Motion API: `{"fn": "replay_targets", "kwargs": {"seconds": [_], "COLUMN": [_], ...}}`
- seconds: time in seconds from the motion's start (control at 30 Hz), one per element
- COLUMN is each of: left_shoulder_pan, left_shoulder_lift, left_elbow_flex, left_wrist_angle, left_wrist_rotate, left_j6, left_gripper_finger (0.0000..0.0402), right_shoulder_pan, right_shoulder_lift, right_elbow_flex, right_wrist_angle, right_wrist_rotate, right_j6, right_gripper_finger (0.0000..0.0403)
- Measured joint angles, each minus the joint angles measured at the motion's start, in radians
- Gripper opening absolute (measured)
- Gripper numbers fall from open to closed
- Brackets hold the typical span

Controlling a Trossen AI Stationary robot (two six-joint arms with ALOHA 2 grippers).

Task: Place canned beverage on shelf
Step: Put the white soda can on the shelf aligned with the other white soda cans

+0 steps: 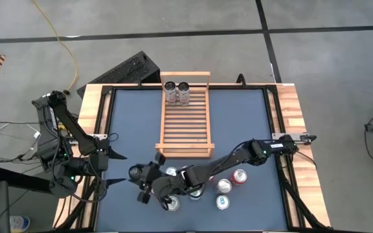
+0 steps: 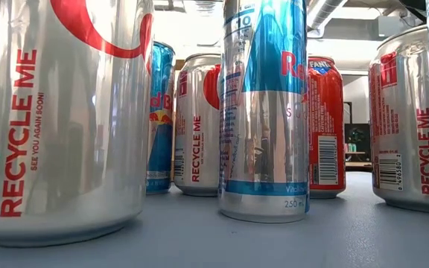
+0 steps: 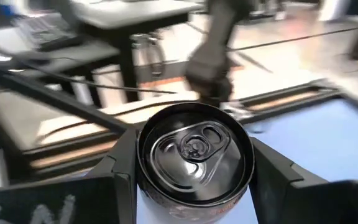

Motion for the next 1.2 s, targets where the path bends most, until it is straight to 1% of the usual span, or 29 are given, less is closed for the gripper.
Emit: {"fn": "replay_targets", "kwargs": {"seconds": [0.2,0.4,0.53,0.63,0.7,0.77,0.83,0.9,1.0,1.07,1.1,1.13,1.2], "left_shoulder_pan": [0.0,0.0,0.0,0.0,0.0,0.0,0.0,0.001,0.004,0.017,0.03,0.047,0.089], "left_shoulder_lift": [0.0,0.0,0.002,0.004,0.004,0.004,0.005,0.014,0.044,0.067,0.077,0.086,0.102], "left_elbow_flex": [0.0,0.0,0.0,0.0,0.0,0.0,0.0,0.0,-0.001,-0.002,-0.002,-0.002,-0.002], "left_wrist_angle": [0.008,0.008,0.009,0.008,0.008,0.008,0.008,0.007,0.006,0.006,0.006,0.006,0.006], "left_wrist_rotate": [0.0,-0.016,-0.077,-0.106,-0.122,-0.144,-0.188,-0.248,-0.348,-0.386,-0.393,-0.393,-0.393], "left_j6": [-0.007,-0.008,-0.008,-0.006,0.001,0.001,-0.011,-0.029,-0.029,-0.003,0.006,0.013,0.017], "left_gripper_finger": [0.0341,0.0341,0.0341,0.0341,0.0341,0.0341,0.0341,0.0341,0.0341,0.0341,0.0341,0.0341,0.0341], "right_shoulder_pan": [-0.021,-0.042,-0.059,-0.071,-0.079,-0.086,-0.095,-0.116,-0.162,-0.198,-0.214,-0.23,-0.26], "right_shoulder_lift": [-0.078,-0.139,-0.192,-0.231,-0.253,-0.277,-0.311,-0.352,-0.389,-0.393,-0.391,-0.391,-0.412], "right_elbow_flex": [-0.001,-0.001,-0.001,-0.001,-0.001,-0.001,-0.001,-0.001,0.001,0.001,-0.004,-0.031,-0.097], "right_wrist_angle": [-0.102,-0.121,-0.218,-0.32,-0.383,-0.437,-0.542,-0.704,-1.059,-1.3,-1.369,-1.363,-1.258], "right_wrist_rotate": [0.13,0.185,0.318,0.456,0.51,0.531,0.532,0.516,0.519,0.481,0.452,0.435,0.399], "right_j6": [-0.011,-0.055,-0.064,-0.03,-0.014,0.012,0.119,0.295,0.639,0.889,1.001,1.043,0.977], "right_gripper_finger": [0.0187,0.0187,0.0187,0.0187,0.0187,0.0187,0.0187,0.0187,0.0187,0.0187,0.0187,0.0187,0.0187]}}
